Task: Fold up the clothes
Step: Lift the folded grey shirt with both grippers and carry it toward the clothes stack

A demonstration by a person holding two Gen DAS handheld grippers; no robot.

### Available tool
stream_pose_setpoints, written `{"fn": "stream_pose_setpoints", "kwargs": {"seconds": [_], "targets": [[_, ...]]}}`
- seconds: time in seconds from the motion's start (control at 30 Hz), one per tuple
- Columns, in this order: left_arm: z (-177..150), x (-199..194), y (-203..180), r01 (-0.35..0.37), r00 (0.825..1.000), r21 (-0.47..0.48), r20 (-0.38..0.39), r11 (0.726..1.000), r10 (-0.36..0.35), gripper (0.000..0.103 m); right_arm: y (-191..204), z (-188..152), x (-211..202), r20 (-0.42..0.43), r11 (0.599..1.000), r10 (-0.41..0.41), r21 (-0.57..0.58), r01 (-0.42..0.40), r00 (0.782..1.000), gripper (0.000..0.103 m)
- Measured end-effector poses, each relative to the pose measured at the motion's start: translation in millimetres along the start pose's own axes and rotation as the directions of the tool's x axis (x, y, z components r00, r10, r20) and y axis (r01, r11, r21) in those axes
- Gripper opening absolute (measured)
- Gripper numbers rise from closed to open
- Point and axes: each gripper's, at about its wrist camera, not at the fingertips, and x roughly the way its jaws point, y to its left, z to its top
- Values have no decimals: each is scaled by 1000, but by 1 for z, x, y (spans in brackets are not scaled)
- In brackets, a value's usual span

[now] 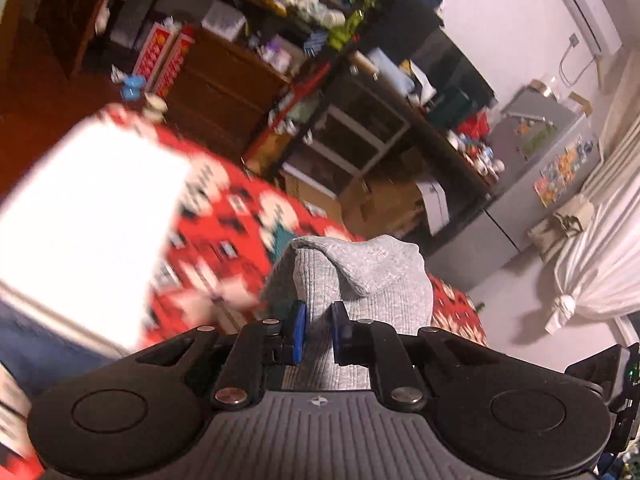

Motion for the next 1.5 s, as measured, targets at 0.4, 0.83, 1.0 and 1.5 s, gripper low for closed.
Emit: {"fn": "stream_pose_setpoints", "kwargs": {"seconds": [0.4,0.83,1.0,1.5], "targets": [[98,-27,77,-120,992,25,52,992,118,13,82,17,132,-65,998,66,5,-65,996,9],[123,9,157,-174,985,-52,-11,983,174,13,71,6,243,-140,1000,2,6,-1,990,9],[121,20,167,-179,984,-57,-25,982,178,13,56,3,256,-150,1000,7,11,-6,989,9],[141,11,190,-106,994,-139,9,985,108,44,-19,61,286,-111,965,124,246,-93,986,52]]}}
